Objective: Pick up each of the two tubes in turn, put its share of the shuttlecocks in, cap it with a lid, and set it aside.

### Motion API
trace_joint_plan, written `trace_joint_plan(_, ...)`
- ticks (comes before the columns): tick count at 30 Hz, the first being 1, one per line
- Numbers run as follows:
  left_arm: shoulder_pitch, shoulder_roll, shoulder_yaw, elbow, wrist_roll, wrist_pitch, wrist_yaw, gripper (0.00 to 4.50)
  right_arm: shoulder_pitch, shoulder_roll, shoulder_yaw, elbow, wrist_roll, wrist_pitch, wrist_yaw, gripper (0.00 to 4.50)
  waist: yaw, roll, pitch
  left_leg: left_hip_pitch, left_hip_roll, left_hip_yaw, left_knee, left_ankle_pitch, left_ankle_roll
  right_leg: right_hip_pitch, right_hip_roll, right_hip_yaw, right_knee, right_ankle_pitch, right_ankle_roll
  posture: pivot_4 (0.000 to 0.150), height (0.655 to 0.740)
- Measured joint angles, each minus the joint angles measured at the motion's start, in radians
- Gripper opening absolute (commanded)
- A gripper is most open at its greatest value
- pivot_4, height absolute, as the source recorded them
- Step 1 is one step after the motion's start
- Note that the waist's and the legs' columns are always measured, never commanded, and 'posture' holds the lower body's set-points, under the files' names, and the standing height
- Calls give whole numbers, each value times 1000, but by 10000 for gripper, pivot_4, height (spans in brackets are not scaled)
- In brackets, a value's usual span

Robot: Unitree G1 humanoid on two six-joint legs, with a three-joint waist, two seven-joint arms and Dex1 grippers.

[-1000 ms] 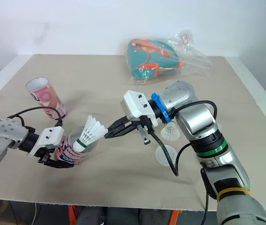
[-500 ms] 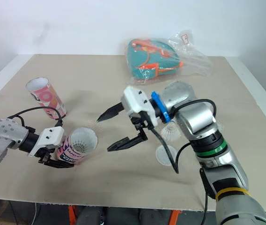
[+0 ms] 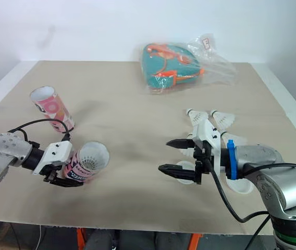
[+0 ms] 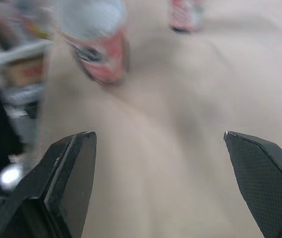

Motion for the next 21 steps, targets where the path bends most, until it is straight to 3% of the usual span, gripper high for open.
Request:
trace_joint_plan(5, -50, -31, -29, 52, 12, -24, -24, 29716, 53, -19, 26, 23, -62, -25, -40, 44005, 3, -1, 0, 0, -3, 10, 0, 4, 1, 2, -10, 0, -1, 0, 1, 1500, 7400)
trace_joint_plan(9, -70, -51, -42, 59, 20, -33, -33, 29716, 62, -30, 56, 147, -148, -54, -80, 44005, 3, -1, 0, -5, -3, 19, 0, 8, 6, 3, -16, 0, -6, 2, 5, 1500, 7400)
trace_joint_plan(21, -74, -67, -43, 66, 21, -37, -37, 29716, -26, -75, 81, 324, -263, -71, -142, 44005, 5, -1, 0, -9, -3, 22, 0, 10, 9, 4, -17, 0, -6, 0, 12, 1500, 7400)
